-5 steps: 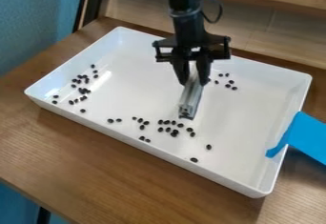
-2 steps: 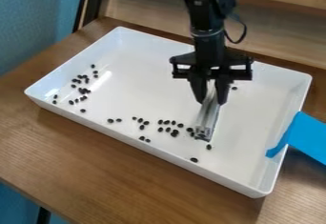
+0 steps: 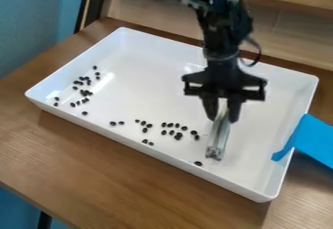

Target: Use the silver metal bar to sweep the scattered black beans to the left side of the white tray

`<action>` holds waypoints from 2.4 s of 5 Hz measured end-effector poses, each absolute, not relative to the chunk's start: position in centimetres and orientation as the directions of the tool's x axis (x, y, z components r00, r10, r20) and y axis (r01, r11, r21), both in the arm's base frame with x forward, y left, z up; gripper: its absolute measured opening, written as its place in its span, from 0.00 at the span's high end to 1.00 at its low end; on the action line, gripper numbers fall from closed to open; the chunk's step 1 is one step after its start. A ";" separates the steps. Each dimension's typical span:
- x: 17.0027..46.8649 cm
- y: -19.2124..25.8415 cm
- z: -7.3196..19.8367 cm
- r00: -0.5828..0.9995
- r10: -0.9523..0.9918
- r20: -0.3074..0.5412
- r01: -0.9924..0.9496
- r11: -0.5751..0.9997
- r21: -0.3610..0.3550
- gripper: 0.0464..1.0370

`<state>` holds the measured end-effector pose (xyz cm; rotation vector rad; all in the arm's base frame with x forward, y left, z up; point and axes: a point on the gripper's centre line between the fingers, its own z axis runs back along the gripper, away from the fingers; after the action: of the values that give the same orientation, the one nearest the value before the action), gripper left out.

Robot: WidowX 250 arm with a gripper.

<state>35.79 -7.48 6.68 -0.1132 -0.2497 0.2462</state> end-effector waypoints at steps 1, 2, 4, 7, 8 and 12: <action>35.4 -7.6 5.7 0.935 0.247 0.255 -0.219 0.967 -0.130 0.69; 35.4 -7.4 5.2 0.935 0.226 0.275 -0.201 0.973 -0.115 0.70; 35.6 -3.7 5.1 0.938 0.236 0.255 -0.229 0.972 -0.057 0.70; 34.2 5.7 5.0 0.949 0.175 0.261 -0.178 0.984 -0.013 0.70; 33.0 9.8 5.1 0.949 0.163 0.270 -0.165 0.986 -0.012 0.70; 31.9 18.6 6.5 0.956 0.117 0.268 -0.126 0.992 0.018 0.70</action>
<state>31.87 18.65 6.46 0.0352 -0.2697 0.1234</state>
